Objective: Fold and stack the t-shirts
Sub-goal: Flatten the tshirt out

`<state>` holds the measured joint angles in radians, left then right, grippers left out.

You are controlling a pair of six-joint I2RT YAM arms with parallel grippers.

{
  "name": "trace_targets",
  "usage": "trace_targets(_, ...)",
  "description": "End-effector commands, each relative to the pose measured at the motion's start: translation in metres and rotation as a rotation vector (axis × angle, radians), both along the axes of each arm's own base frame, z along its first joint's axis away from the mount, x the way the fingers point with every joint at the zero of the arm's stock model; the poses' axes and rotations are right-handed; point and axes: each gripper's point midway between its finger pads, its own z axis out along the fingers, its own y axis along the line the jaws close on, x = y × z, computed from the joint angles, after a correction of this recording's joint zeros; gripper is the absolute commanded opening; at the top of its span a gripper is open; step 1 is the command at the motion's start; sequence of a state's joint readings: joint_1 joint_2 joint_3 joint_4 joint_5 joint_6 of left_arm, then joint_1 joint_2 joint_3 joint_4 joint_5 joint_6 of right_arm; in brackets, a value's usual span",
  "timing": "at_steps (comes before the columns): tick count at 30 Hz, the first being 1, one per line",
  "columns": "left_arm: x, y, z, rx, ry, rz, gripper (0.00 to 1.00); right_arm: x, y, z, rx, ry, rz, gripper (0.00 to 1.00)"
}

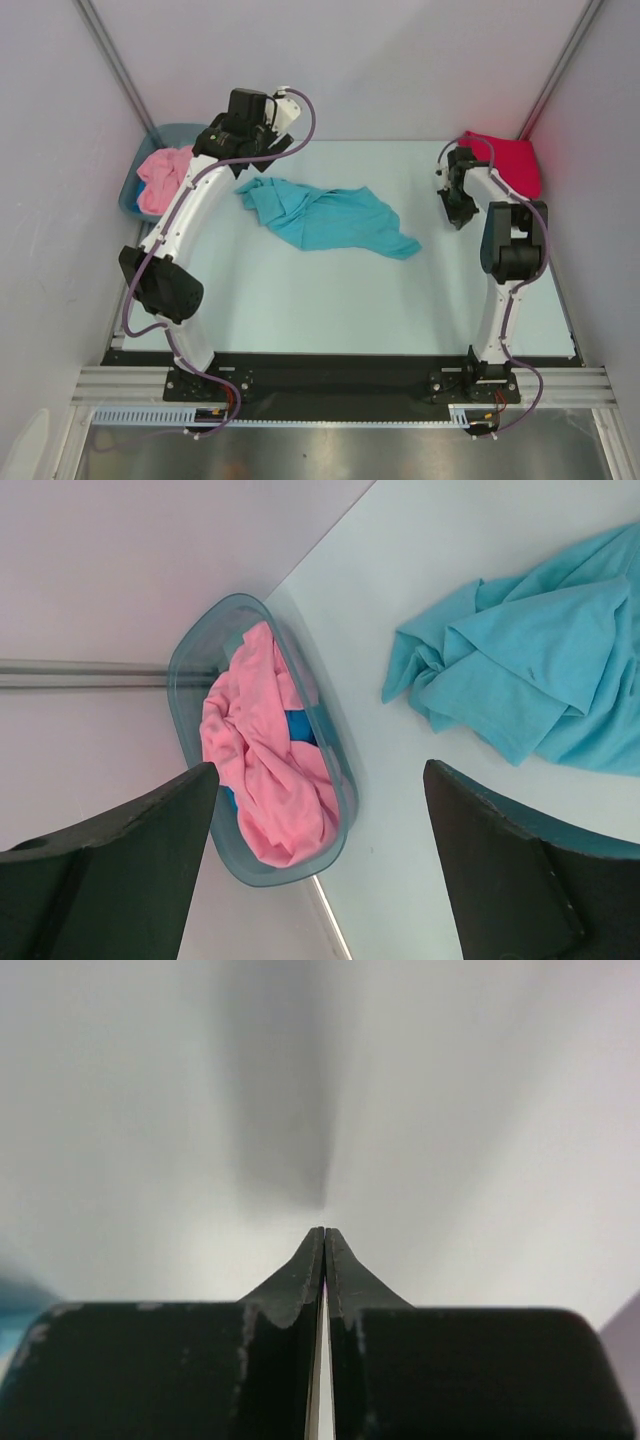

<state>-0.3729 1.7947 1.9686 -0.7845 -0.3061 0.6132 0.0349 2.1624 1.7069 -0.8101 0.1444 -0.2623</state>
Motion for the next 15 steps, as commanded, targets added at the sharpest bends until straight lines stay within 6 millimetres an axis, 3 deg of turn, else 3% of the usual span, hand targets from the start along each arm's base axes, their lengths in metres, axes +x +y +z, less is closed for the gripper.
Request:
trace_targets(1,0.001,-0.003,0.031,-0.026,-0.090,-0.030,0.90,-0.007,0.000,0.044,-0.057,-0.105,0.019,0.05)
trace_targets(3,0.003,-0.006,0.035,-0.037,-0.100,-0.032,0.90,-0.007,0.005,0.056,-0.075,-0.131,0.042,0.10)
trace_targets(5,0.006,-0.007,0.030,-0.039,-0.091,-0.033,0.90,-0.005,0.027,0.066,-0.080,-0.151,0.104,0.19)
trace_targets(6,0.007,-0.009,0.029,-0.048,-0.089,-0.036,0.90,-0.003,0.034,0.073,-0.082,-0.169,0.124,0.35)
trace_targets(9,0.008,-0.012,0.025,-0.055,-0.080,-0.041,0.90,0.005,0.062,0.084,-0.084,-0.208,0.206,0.68)
trace_targets(11,0.009,-0.014,0.023,-0.053,-0.075,-0.048,0.90,0.014,0.077,0.092,-0.047,-0.230,0.224,0.70)
trace_targets(13,0.011,-0.015,0.022,-0.047,-0.074,-0.051,0.90,0.016,0.092,0.078,0.030,-0.181,0.241,0.72)
trace_targets(14,0.011,-0.016,0.020,-0.040,-0.072,-0.053,0.90,0.027,0.100,0.086,0.070,-0.207,0.229,0.72)
trace_targets(15,0.012,-0.016,0.019,-0.033,-0.070,-0.054,0.90,0.030,0.107,0.074,0.110,-0.181,0.226,0.72)
